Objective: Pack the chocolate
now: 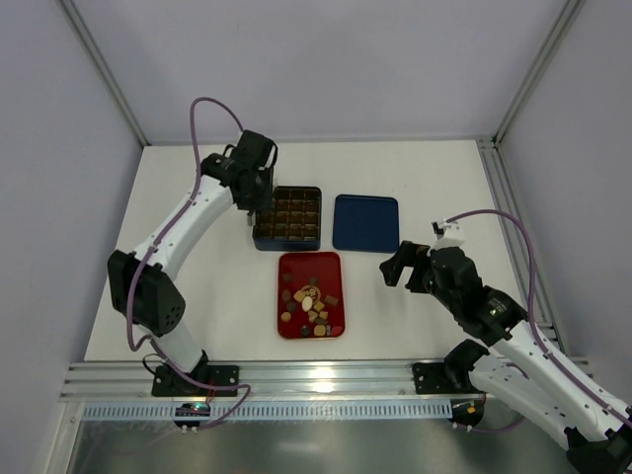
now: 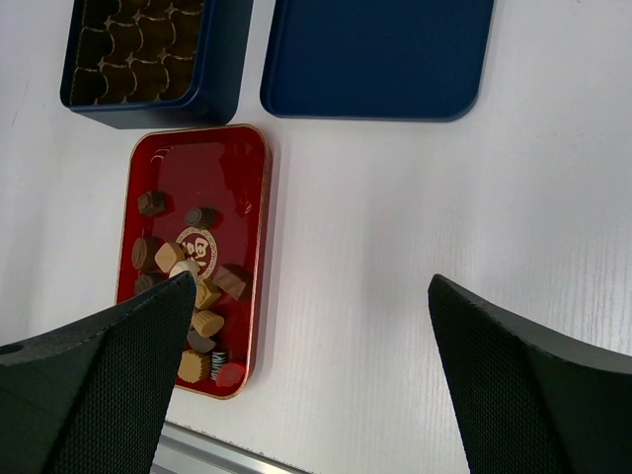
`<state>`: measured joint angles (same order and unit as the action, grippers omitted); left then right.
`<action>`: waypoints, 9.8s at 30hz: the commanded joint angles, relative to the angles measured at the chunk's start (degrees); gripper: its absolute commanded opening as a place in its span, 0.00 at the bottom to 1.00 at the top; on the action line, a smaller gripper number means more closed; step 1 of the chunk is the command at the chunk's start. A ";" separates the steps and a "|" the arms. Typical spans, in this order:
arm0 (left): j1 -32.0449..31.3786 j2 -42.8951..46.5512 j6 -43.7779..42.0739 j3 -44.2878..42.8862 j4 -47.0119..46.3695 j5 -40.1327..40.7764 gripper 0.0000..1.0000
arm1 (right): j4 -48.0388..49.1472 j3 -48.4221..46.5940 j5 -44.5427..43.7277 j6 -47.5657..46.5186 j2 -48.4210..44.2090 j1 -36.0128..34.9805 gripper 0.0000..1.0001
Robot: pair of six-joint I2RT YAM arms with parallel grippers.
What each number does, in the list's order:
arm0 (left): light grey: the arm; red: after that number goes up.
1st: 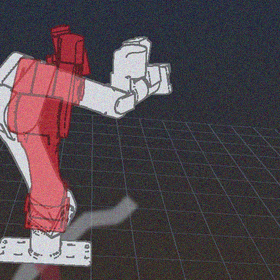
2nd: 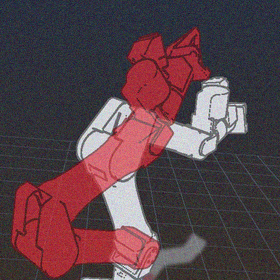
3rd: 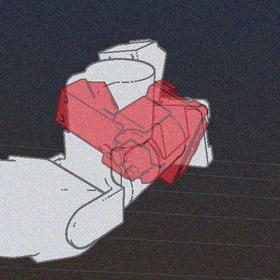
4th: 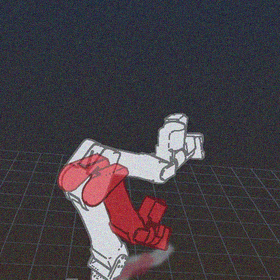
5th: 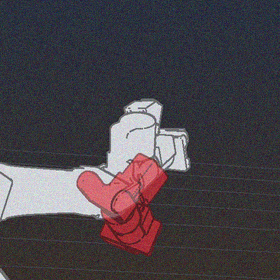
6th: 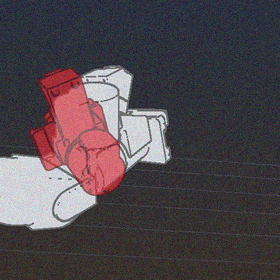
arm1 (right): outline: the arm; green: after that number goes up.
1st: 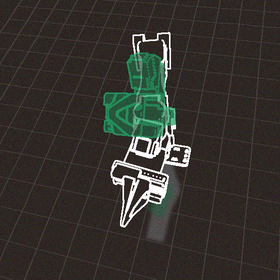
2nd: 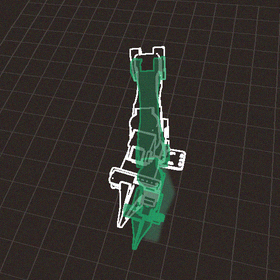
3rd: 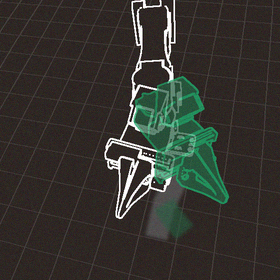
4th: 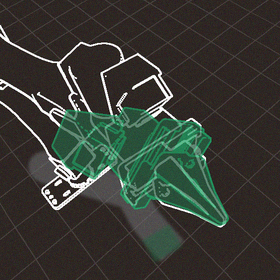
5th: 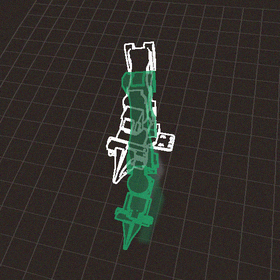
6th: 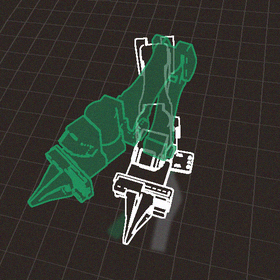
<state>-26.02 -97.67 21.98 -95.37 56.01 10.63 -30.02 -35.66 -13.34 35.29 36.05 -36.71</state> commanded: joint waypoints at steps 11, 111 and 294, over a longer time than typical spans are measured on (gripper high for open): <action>-15.71 18.47 3.15 12.66 2.79 0.00 0.33 | 0.93 -0.64 -1.16 0.75 -0.19 -0.21 1.00; -32.95 19.00 9.14 26.99 0.33 2.02 0.41 | 0.14 3.58 -2.56 1.89 -3.53 -0.12 1.00; -15.58 13.92 1.67 8.89 1.74 2.38 0.30 | 1.63 3.85 -0.54 2.33 -1.78 -0.21 1.00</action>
<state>-45.28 -83.90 25.96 -82.28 58.59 13.87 -30.41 -30.30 -14.11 37.65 33.54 -36.71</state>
